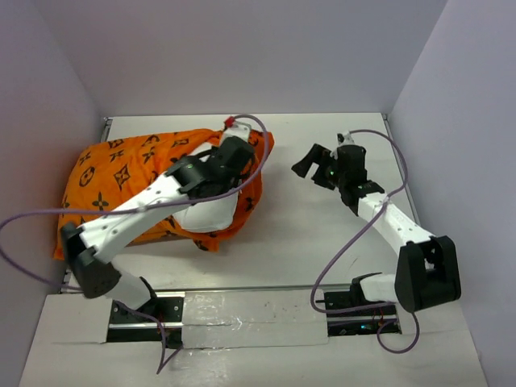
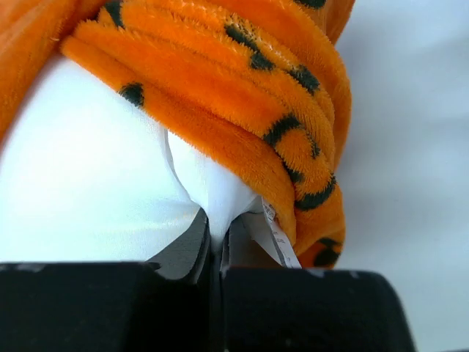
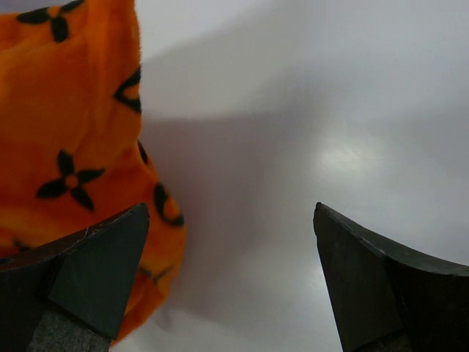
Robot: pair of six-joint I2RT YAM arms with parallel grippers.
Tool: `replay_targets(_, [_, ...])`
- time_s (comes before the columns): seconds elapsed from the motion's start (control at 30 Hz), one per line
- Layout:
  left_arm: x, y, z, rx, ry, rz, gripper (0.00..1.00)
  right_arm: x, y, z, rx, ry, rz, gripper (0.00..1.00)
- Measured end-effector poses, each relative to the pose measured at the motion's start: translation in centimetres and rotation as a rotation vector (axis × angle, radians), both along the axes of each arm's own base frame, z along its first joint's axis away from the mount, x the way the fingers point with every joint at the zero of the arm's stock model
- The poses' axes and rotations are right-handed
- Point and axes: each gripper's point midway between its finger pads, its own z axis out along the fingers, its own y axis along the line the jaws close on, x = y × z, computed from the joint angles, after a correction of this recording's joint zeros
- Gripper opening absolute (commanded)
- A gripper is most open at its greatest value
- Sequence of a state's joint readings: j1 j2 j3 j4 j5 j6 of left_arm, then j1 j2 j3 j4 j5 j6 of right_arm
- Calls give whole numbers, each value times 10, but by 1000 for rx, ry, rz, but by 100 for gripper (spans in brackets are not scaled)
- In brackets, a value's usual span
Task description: Remove the pillowcase from the pillow
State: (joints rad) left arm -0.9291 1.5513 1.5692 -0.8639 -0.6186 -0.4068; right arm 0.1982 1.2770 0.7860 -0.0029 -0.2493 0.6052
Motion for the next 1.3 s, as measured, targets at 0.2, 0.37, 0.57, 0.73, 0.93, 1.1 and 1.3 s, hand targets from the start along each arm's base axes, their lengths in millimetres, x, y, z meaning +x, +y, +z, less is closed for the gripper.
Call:
replay_targets(0.2, [-21, 26, 59, -118, -112, -19, 0, 46, 38, 66, 197, -200, 106, 100])
replay_targets(0.37, [-26, 28, 48, -106, -93, -28, 0, 61, 68, 99, 386, -296, 206, 100])
replay_targets(0.57, [-32, 30, 47, -117, -85, -40, 0, 68, 105, 103, 506, -273, 325, 100])
replay_targets(0.73, [-36, 36, 58, -146, -107, -38, 0, 63, 130, 94, 522, -222, 381, 100])
replay_targets(0.93, [-37, 37, 59, -150, -110, -37, 0, 62, 138, 92, 515, -212, 395, 39])
replay_targets(1.1, [-37, 39, 59, -155, -110, -18, 0, 66, 139, 91, 543, -193, 378, 0])
replay_targets(1.3, [-40, 46, 65, -173, -126, -5, 0, 104, 107, 80, 411, -176, 192, 0])
